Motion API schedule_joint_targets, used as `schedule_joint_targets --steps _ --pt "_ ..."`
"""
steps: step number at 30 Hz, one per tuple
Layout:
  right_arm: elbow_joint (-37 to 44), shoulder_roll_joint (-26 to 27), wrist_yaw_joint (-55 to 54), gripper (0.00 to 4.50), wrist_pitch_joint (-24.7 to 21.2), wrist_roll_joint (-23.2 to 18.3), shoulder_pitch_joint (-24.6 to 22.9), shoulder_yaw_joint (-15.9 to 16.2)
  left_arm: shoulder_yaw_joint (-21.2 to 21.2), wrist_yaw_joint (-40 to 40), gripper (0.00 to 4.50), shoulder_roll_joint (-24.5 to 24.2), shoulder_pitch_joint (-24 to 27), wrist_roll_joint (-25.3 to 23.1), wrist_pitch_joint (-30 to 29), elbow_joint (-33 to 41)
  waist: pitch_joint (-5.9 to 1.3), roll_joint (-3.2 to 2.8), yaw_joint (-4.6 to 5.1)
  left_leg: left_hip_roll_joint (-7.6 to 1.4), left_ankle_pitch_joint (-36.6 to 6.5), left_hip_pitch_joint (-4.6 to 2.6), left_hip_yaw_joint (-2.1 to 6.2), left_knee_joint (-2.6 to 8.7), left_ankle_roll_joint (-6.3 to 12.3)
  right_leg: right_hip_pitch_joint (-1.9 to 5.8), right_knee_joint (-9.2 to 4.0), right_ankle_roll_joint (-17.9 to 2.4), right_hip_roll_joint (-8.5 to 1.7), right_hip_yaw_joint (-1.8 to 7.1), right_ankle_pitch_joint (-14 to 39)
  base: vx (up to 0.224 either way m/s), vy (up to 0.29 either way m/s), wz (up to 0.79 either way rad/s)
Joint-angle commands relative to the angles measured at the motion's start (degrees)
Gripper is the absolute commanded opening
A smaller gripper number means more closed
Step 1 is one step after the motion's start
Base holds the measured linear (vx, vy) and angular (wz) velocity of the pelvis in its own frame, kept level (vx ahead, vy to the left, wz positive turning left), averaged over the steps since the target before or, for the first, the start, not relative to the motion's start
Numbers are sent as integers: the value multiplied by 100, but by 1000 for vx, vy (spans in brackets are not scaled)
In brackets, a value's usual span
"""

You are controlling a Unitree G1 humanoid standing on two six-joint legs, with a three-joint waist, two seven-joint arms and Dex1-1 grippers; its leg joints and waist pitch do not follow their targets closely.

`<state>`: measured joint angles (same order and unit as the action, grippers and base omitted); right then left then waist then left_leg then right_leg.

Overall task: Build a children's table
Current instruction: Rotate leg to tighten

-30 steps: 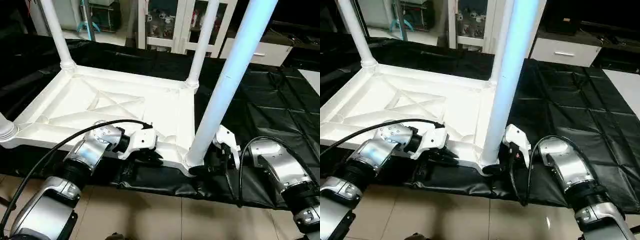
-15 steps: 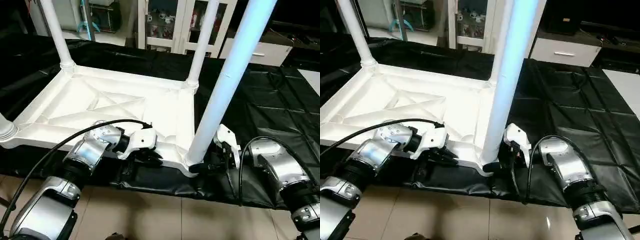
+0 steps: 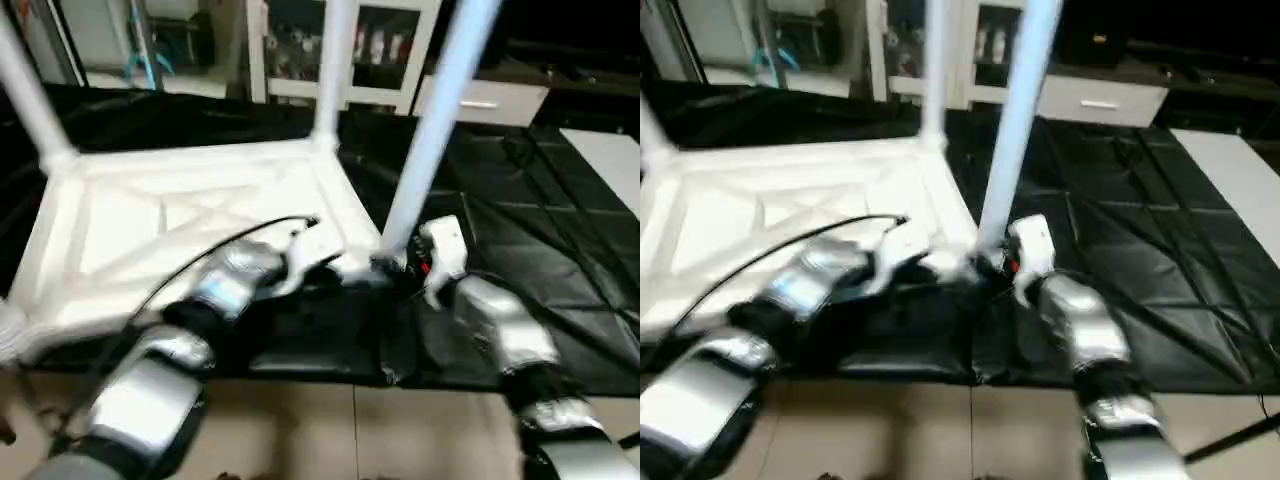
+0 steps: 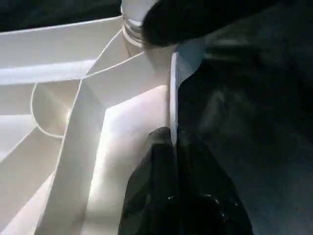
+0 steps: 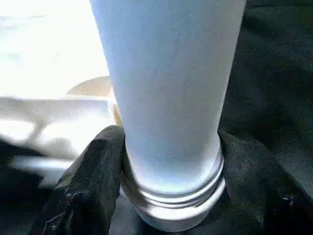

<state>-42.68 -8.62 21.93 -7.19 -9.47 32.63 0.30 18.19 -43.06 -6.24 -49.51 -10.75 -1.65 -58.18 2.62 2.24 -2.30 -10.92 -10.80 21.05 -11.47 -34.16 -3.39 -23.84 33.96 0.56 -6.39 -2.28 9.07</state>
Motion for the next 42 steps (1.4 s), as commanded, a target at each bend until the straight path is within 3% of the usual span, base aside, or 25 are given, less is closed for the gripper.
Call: schedule_joint_targets --steps 1,3,5,9,11,13,14,17,20,22,26,28,30,32,36,38,39,41,42 --pt "-471 364 -750 262 128 451 93 261 -332 1199 0 316 -275 51 39 -262 -352 -34 10 -138 -1898 -60 107 479 -120 182 -461 -1021 -159 116 1959 0 0 0" --pt "-817 779 -1284 261 443 704 345 354 -316 1703 0 577 -548 -63 272 -598 -372 8 23 -121 -1764 -46 91 463 -53 192 -452 -1053 -151 109 1834 0 0 0" --pt "-875 841 -1204 261 527 751 401 424 -253 1727 0 607 -604 -121 389 -652 -381 -20 -6 -121 -1530 -27 83 449 123 235 -429 -1112 -160 107 1556 0 0 0" --pt "-730 729 -895 261 704 544 368 254 -204 1632 0 524 -594 -163 568 -679 -407 -39 -27 -129 -1134 -12 67 417 410 271 -352 -1271 -150 101 895 0 0 0" --pt "-420 623 -431 261 836 329 219 182 -147 1522 0 451 -554 -219 692 -703 -422 -39 -75 -149 -897 -37 48 386 617 281 -304 -1420 -154 100 424 0 0 0" --pt "-157 509 -289 261 960 242 63 126 -118 1478 0 425 -551 -262 854 -799 -416 -31 -104 -150 -810 -33 42 388 680 292 -295 -1480 -154 100 365 0 0 0" --pt "30 413 -237 296 1020 243 -59 134 -103 1433 0 421 -556 -282 947 -864 -408 -22 -125 -146 -850 -40 34 387 696 287 -311 -1470 -155 103 442 0 0 0" --pt "544 182 -143 333 1082 254 -380 172 -77 1328 0 425 -547 -349 1185 -945 -385 -12 -185 -159 -1075 -48 35 406 640 282 -361 -1317 -167 108 872 0 0 0" --pt "1549 -95 -145 356 885 191 -965 116 14 1167 0 442 -518 -427 1453 -993 -352 -1 -153 -153 -1237 9 72 448 524 312 -398 -1042 -162 102 1247 0 0 0" --pt "2106 -254 -168 375 840 231 -1327 99 89 1101 0 476 -509 -479 1712 -1022 -358 -29 -124 -171 -1337 -36 80 453 467 260 -435 -923 -151 111 1417 0 0 0" --pt "3081 -419 -153 384 761 63 -2014 -108 248 1244 0 556 -571 -635 2099 -1116 -360 -32 -122 -173 -1388 -32 71 453 472 247 -437 -965 -138 122 1312 0 0 0" --pt "3577 -507 62 384 582 -122 -2453 -135 286 1230 0 629 -605 -691 2429 -1172 -363 -81 -133 -177 -1398 -51 67 441 533 241 -439 -987 -125 130 1092 0 0 0" --pt "3630 -530 95 384 565 -103 -2523 -121 273 1223 0 650 -609 -687 2483 -1178 -364 -54 -133 -179 -1387 -17 76 447 548 256 -417 -1033 -140 122 1048 0 0 0" --pt "3923 -577 12 384 344 23 -2841 -78 181 1200 0 783 -632 -604 2870 -1181 -357 -61 -139 -176 -1464 -39 62 438 535 230 -455 -1028 -135 121 1215 0 0 0" --pt "4046 -608 -90 384 262 83 -2936 -10 1 1273 0 894 -638 -443 3050 -1166 -363 -49 -177 -184 -1294 -24 59 424 590 221 -444 -1015 -161 125 1293 0 0 0" --pt "4059 -594 -145 390 204 125 -2937 6 -118 1244 49 945 -645 -319 2861 -1194 -358 -46 -193 -181 -1225 -16 54 417 637 220 -441 -1008 -164 125 1327 0 0 0" --pt "4155 -586 -137 390 90 121 -2950 30 -199 1115 61 952 -638 -228 2789 -1232 -358 6 -206 -179 -1154 7 54 414 670 230 -437 -970 -166 119 1335 0 0 0" --pt "4184 -579 -135 390 52 122 -2945 42 -237 1098 78 944 -635 -193 2795 -1233 -373 -70 -249 -206 -1065 -24 63 416 678 213 -406 -1103 -175 119 1055 0 0 0" --pt "4209 -570 -114 390 -12 132 -2918 63 -351 1021 78 934 -635 -89 2791 -1233 -366 -50 -237 -206 -1035 -9 70 421 678 224 -393 -1117 -165 109 964 0 0 0"
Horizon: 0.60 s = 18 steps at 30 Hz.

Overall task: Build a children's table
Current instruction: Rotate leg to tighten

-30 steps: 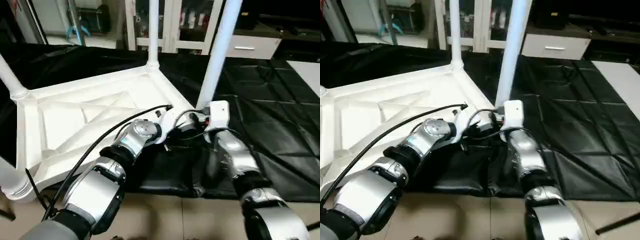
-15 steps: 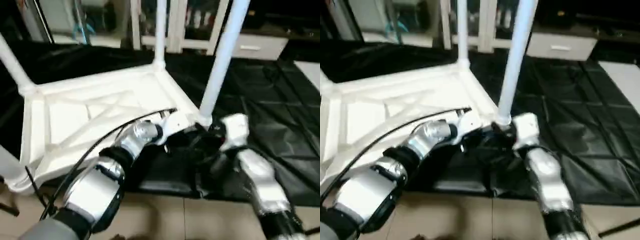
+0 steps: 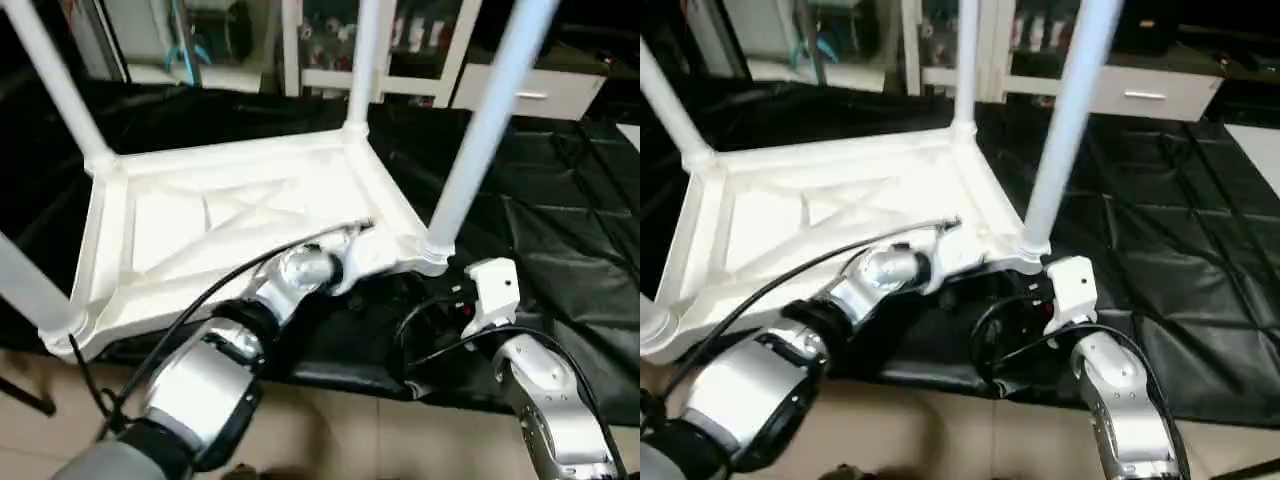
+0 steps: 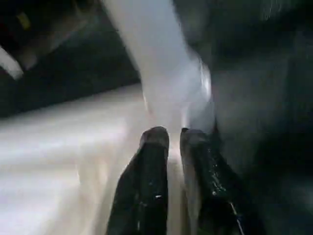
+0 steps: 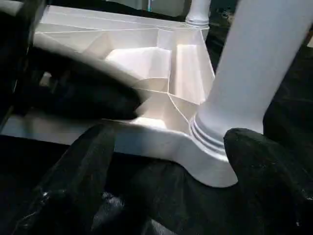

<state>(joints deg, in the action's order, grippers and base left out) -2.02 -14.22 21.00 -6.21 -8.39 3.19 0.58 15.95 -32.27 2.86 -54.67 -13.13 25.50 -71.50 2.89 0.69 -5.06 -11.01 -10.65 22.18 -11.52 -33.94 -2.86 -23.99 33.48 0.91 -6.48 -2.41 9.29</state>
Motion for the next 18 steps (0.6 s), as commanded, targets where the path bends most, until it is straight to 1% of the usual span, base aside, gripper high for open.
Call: schedule_joint_targets --steps 1,3,4,6,7,8,9,10,11,12,13,14,15,16,17,18 --pt "141 -10 -15 390 -118 28 36 42 -150 -54 90 18 -121 166 74 102 -401 156 48 -194 -999 -102 78 398 640 269 -311 -1158 -160 115 789 0 0 0" --pt "122 -10 16 390 -168 43 93 79 -315 -114 105 -37 -137 310 18 117 -395 201 70 -173 -950 -87 69 387 701 275 -303 -1149 -160 116 710 0 0 0" --pt "111 -9 33 390 -171 37 110 90 -388 -158 114 -65 -139 385 -4 138 -398 181 86 -168 -956 -88 71 388 703 278 -313 -1133 -170 118 742 0 0 0" --pt "80 -13 68 390 -159 34 142 116 -551 -311 133 -141 -138 571 -118 210 -394 200 126 -171 -995 -92 72 389 677 276 -310 -1149 -166 115 746 0 0 0" --pt "88 -5 95 390 -160 20 158 142 -688 -428 142 -226 -137 697 -210 268 -389 222 143 -172 -1040 -93 73 392 664 279 -315 -1165 -170 113 772 0 0 0" --pt "88 -5 95 390 -160 20 158 142 -688 -428 146 -226 -137 697 -210 268 -387 212 141 -174 -1049 -97 76 394 654 279 -310 -1178 -174 112 788 0 0 0" --pt "113 -9 153 390 -159 -14 173 130 -858 -888 146 -417 -28 979 -514 519 -385 202 148 -179 -1079 -101 75 395 638 275 -313 -1193 -172 115 799 0 0 0" --pt "113 -9 153 390 -159 -14 173 130 -858 -888 156 -417 -28 979 -514 519 -382 201 148 -181 -1046 -103 71 402 622 274 -300 -1248 -170 118 780 0 0 0" --pt "123 -9 190 390 -153 -41 176 125 -904 -1106 166 -512 41 1087 -676 665 -383 200 145 -188 -1051 -123 67 398 605 268 -286 -1293 -167 119 713 0 0 0" --pt "149 -21 226 390 -156 -61 171 126 -866 -1557 177 -686 235 1210 -962 1043 -378 194 146 -186 -1045 -115 69 401 611 269 -285 -1308 -162 120 677 0 0 0" --pt "167 -30 246 390 -160 -71 166 130 -822 -1842 177 -796 366 1273 -1139 1294 -375 195 145 -191 -978 -113 64 404 625 276 -266 -1363 -161 124 587 0 0 0" --pt "176 -31 282 390 -155 -110 162 122 -758 -2202 187 -994 663 1435 -1561 1935 -379 192 134 -201 -934 -124 65 402 622 284 -247 -1401 -169 126 509 0 0 0" --pt "179 -30 304 390 -153 -135 161 115 -722 -2422 190 -1119 860 1542 -1843 2366 -375 183 149 -201 -847 -107 57 402 648 284 -223 -1469 -152 130 380 0 0 0" --pt "179 -38 329 390 -143 -144 154 121 -643 -2703 198 -1316 1189 1776 -2307 3116 -390 162 134 -237 -799 -145 62 402 619 298 -175 -1567 -175 133 232 0 0 0" --pt "184 -40 360 390 -136 -156 145 134 -547 -2953 198 -1552 1516 1986 -2780 3859 -369 144 150 -217 -867 -143 33 407 619 256 -217 -1570 -131 134 318 0 0 0" --pt "187 -43 394 390 -131 -167 138 151 -438 -3178 198 -1782 1776 2159 -3190 4443 -394 113 120 -264 -882 -182 64 417 529 291 -163 -1612 -181 133 277 0 0 0"
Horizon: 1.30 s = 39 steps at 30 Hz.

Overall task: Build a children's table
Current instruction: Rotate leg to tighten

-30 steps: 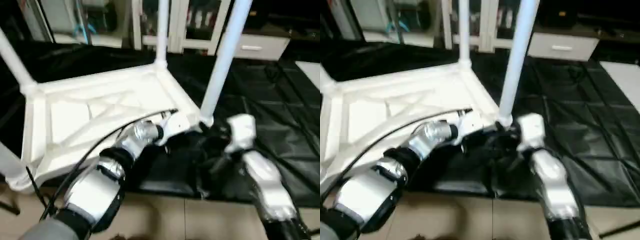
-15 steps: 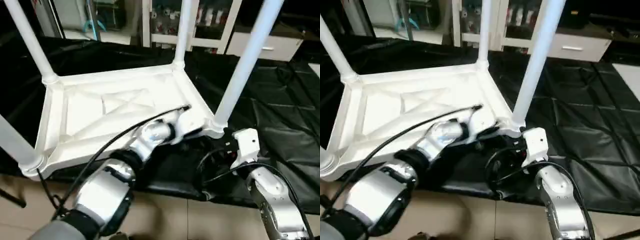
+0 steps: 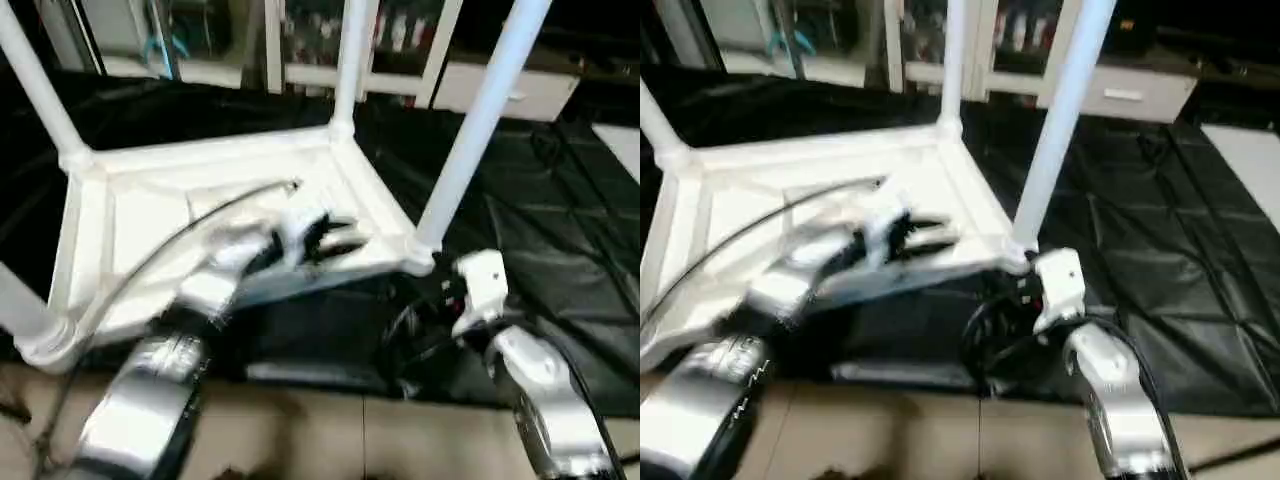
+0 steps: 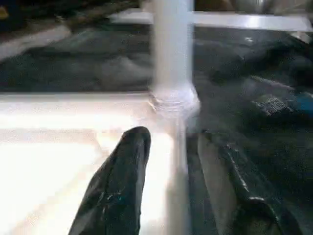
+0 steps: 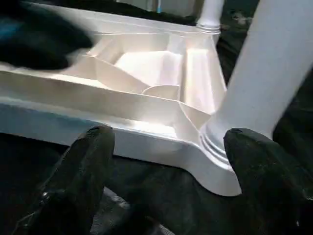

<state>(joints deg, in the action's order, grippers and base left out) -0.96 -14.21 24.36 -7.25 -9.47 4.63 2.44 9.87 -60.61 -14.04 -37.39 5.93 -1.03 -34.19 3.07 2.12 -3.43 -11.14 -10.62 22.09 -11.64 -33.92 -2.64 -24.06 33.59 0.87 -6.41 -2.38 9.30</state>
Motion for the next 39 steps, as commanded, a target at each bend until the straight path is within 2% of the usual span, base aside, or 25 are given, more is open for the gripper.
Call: schedule_joint_targets --steps 1,2,3,4,5,6,7,8,9,10,15,19,20,21,22,24,25,29,30,32,33,34,35,37,39 --pt "84 -55 99 390 -22 -65 -15 -6 303 -601 198 -375 304 373 -887 1258 -382 -46 -13 -241 -919 -170 52 437 448 259 -197 -1590 -133 131 355 0 0 0" --pt "98 -59 128 390 -22 -71 -28 19 399 -766 198 -594 468 396 -1082 1575 -366 -76 14 -233 -1088 -165 56 459 341 253 -212 -1520 -111 136 531 0 0 0" --pt "98 -59 128 390 -22 -71 -28 19 399 -766 198 -594 468 396 -1082 1575 -361 -81 4 -225 -1206 -191 45 464 280 231 -238 -1476 -98 136 651 0 0 0" --pt "139 -69 205 390 -30 -59 -60 89 554 -1086 198 -1152 751 196 -1475 2062 -345 -80 1 -221 -1473 -214 44 479 129 212 -267 -1385 -96 147 912 0 0 0" --pt "150 -74 224 390 -29 -52 -66 108 568 -1151 198 -1288 824 131 -1619 2209 -323 -78 24 -221 -1628 -171 70 521 3 239 -271 -1245 -100 157 1140 0 0 0" --pt "161 -70 233 390 -31 -52 -74 118 590 -1239 198 -1440 894 36 -1749 2353 -307 -82 35 -207 -1724 -161 71 534 -53 233 -291 -1162 -91 159 1301 0 0 0" --pt "161 -65 235 390 -33 -57 -75 117 597 -1258 198 -1482 912 18 -1808 2405 -307 -78 39 -199 -1921 -209 70 532 -166 191 -329 -1044 -97 172 1569 0 0 0" --pt "161 -39 238 390 -40 -66 -77 118 648 -1348 198 -1712 996 -92 -2100 2665 -315 -93 38 -206 -2021 -216 86 541 -265 190 -330 -973 -116 181 1703 0 0 0" --pt "161 -39 238 390 -40 -66 -77 118 648 -1348 198 -1712 996 -92 -2100 2665 -304 -95 46 -201 -2039 -199 96 552 -284 190 -340 -941 -113 183 1751 0 0 0" --pt "151 -23 234 390 -23 -46 -79 147 721 -1091 198 -1929 961 -436 -2139 2655 -304 -96 50 -189 -2118 -198 98 551 -322 178 -357 -861 -100 181 1862 0 0 0" --pt "165 -12 238 390 -27 -30 -84 155 866 -635 198 -2057 772 -798 -2150 2407 -325 -100 60 -170 -2069 -187 113 536 -356 180 -348 -828 -96 184 1718 0 0 0" --pt "159 -10 226 390 -21 -10 -81 141 948 -11 198 -2033 504 -1353 -1990 1970 -348 -94 61 -160 -1827 -162 114 518 -307 206 -317 -873 -88 179 1405 0 0 0" --pt "135 -11 211 390 -9 1 -66 135 993 361 198 -2011 298 -1633 -1765 1596 -349 -106 56 -148 -1836 -171 106 507 -292 197 -323 -889 -81 177 1379 0 0 0" --pt "132 -11 209 390 -7 2 -63 134 999 412 198 -2008 268 -1667 -1744 1544 -349 -99 54 -143 -1855 -174 105 500 -282 194 -334 -875 -81 178 1410 0 0 0" --pt "121 -10 199 390 -2 6 -52 132 1026 637 198 -1995 131 -1816 -1651 1309 -353 -82 62 -136 -1861 -136 122 505 -286 229 -325 -834 -88 171 1489 0 0 0" --pt "115 -5 184 390 1 14 -41 135 1152 1175 198 -1986 -171 -2194 -1386 778 -364 -84 58 -135 -1893 -154 127 494 -286 211 -340 -770 -93 168 1586 0 0 0" --pt "116 -3 182 390 1 16 -41 137 1183 1287 198 -1984 -229 -2272 -1331 672 -365 -78 77 -128 -1899 -124 146 498 -289 231 -338 -740 -95 161 1634 0 0 0" --pt "107 19 161 390 35 66 -50 192 1380 2249 198 -1896 -602 -2654 -821 -201 -386 -69 108 -127 -1810 -119 153 471 -231 231 -320 -821 -95 158 1409 0 0 0" --pt "115 27 156 390 40 77 -53 209 1414 2506 198 -1875 -676 -2744 -662 -401 -393 -94 105 -132 -1680 -114 154 468 -205 241 -298 -879 -91 155 1224 0 0 0" --pt "132 26 165 390 55 91 -57 229 1255 2530 198 -1770 -657 -2586 -576 -391 -416 -94 95 -137 -1396 -115 144 444 -140 264 -245 -1055 -94 150 750 0 0 0" --pt "144 18 160 390 67 109 -63 233 974 2406 198 -1582 -570 -2278 -570 -214 -423 -93 92 -140 -1310 -121 137 435 -122 263 -228 -1116 -90 149 605 0 0 0" --pt "148 19 154 390 67 106 -66 225 848 2347 198 -1490 -517 -2118 -607 -117 -430 -92 76 -140 -1131 -127 126 416 -70 271 -198 -1261 -86 144 307 0 0 0" --pt "152 20 148 390 67 103 -69 219 738 2296 198 -1412 -472 -1980 -638 -33 -432 -93 58 -143 -1076 -137 116 409 -39 266 -189 -1312 -86 145 203 0 0 0" --pt "174 34 112 390 69 85 -94 183 110 2118 198 -934 -162 -1149 -993 544 -432 -72 8 -142 -851 -124 92 387 71 303 -141 -1520 -104 144 -135 0 0 0" --pt "193 77 100 390 32 23 -109 152 -303 2126 198 -609 67 -508 -1266 969 -423 -56 -18 -153 -884 -123 73 386 139 306 -142 -1638 -117 144 -116 0 0 0"
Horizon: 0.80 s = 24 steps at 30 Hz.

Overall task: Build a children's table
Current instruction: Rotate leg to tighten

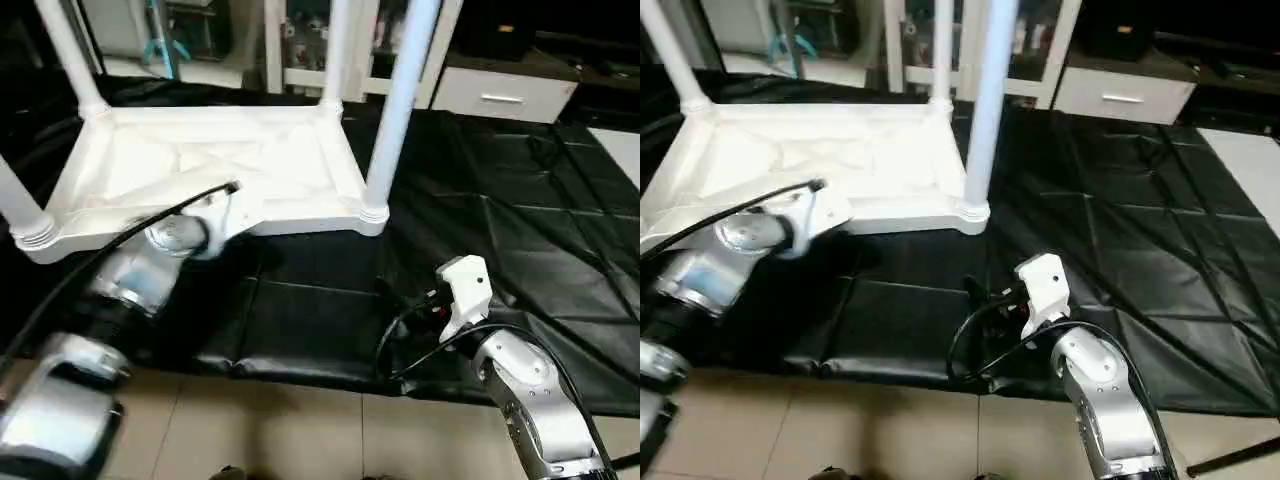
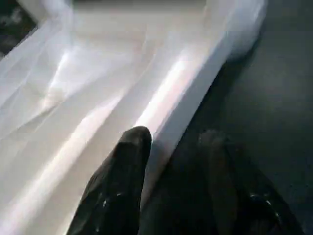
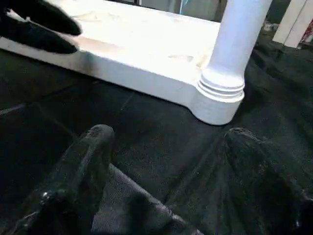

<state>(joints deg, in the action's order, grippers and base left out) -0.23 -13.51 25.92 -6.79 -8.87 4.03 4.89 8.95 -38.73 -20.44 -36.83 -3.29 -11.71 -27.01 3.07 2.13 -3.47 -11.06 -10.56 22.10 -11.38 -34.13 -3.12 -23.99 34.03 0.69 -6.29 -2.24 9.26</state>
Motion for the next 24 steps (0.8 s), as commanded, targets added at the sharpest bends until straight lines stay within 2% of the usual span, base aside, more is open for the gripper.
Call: schedule_joint_targets --steps 1,2,3,4,5,6,7,8,9,10,12,15,17,18,19,20,21,22,24 --pt "178 51 -73 390 -93 -90 -73 -105 -469 232 198 220 223 763 -117 512 -418 -64 -23 -156 -1040 -130 41 403 228 281 -213 -1584 -116 126 97 0 0 0" --pt "178 51 -73 390 -93 -90 -73 -105 -469 232 198 220 223 763 -117 512 -407 -58 -17 -161 -1116 -109 52 414 245 297 -225 -1563 -122 127 200 0 0 0" --pt "241 79 -82 390 -152 -126 -96 -97 -644 667 198 360 423 936 169 663 -399 -64 -17 -163 -1324 -114 61 431 225 289 -268 -1438 -118 124 523 0 0 0" --pt "278 130 -170 390 -284 -170 -108 -137 -850 1082 198 488 559 965 32 783 -392 -102 4 -174 -1494 -109 79 449 155 303 -284 -1328 -114 124 723 0 0 0" --pt "278 130 -170 390 -284 -170 -108 -137 -850 1082 198 488 559 965 32 783 -372 -78 25 -168 -1684 -125 76 461 105 272 -347 -1187 -102 122 1034 0 0 0" --pt "310 221 -391 390 -429 -193 -118 -241 -1273 1772 198 761 823 1001 -169 1048 -377 -93 27 -167 -1755 -136 83 464 70 265 -348 -1120 -96 123 1160 0 0 0" --pt "293 260 -524 390 -483 -172 -107 -301 -1529 2063 198 904 994 1020 -213 1235 -357 -101 56 -181 -1847 -106 100 488 -7 277 -368 -1062 -105 120 1278 0 0 0" --pt "282 275 -586 390 -496 -155 -102 -329 -1654 2173 198 973 1081 1029 -216 1337 -365 -87 64 -187 -1853 -105 104 484 -31 280 -369 -1031 -106 115 1322 0 0 0" --pt "243 314 -753 390 -519 -87 -85 -386 -1799 2440 198 1020 1300 897 -47 1508 -361 -132 49 -167 -1919 -131 102 480 -53 242 -403 -948 -98 117 1494 0 0 0" --pt "198 355 -891 390 -518 -22 -65 -423 -1893 2613 198 1048 1495 707 27 1700 -363 -129 70 -167 -1915 -109 113 490 -73 243 -412 -856 -83 116 1499 0 0 0" --pt "161 400 -1029 390 -470 68 -42 -438 -1932 2716 198 1047 1658 574 37 1851 -366 -135 80 -159 -1940 -119 115 493 -107 219 -423 -723 -59 111 1526 0 0 0" --pt "172 458 -1101 390 -429 149 -29 -382 -2091 3228 198 1029 1886 547 22 2053 -366 -187 70 -162 -2072 -137 132 503 -178 193 -410 -675 -39 110 1441 0 0 0" --pt "216 500 -1027 390 -547 34 -41 -334 -1957 3482 198 801 1906 193 17 1849 -362 -107 60 -152 -2064 -121 131 505 -132 197 -412 -601 -32 112 1409 0 0 0" --pt "211 509 -1011 390 -573 6 -38 -326 -1891 3400 198 734 1861 154 49 1721 -367 -128 45 -150 -2016 -124 140 504 -131 200 -398 -585 -39 113 1386 0 0 0" --pt "198 515 -985 390 -588 -27 -32 -304 -1765 3173 198 645 1790 137 104 1563 -367 -91 46 -144 -1935 -117 135 503 -119 194 -401 -553 -38 116 1386 0 0 0" --pt "194 512 -975 390 -588 -31 -31 -295 -1735 3120 198 625 1769 132 111 1528 -369 -126 29 -147 -1880 -131 138 507 -142 186 -385 -556 -42 125 1339 0 0 0" --pt "170 479 -910 390 -559 -22 -20 -240 -1635 2963 198 550 1626 98 144 1328 -366 -92 34 -145 -1860 -123 133 506 -138 188 -393 -555 -42 125 1326 0 0 0" --pt "160 467 -883 390 -539 4 -15 -218 -1627 2954 198 542 1564 60 143 1258 -374 -117 7 -139 -1846 -148 123 495 -153 167 -380 -560 -41 134 1285 0 0 0" --pt "158 418 -823 390 -571 66 10 -161 -1583 2709 198 469 1392 115 -63 1138 -379 -123 -3 -141 -1754 -144 124 498 -188 183 -364 -614 -53 135 1139 0 0 0"
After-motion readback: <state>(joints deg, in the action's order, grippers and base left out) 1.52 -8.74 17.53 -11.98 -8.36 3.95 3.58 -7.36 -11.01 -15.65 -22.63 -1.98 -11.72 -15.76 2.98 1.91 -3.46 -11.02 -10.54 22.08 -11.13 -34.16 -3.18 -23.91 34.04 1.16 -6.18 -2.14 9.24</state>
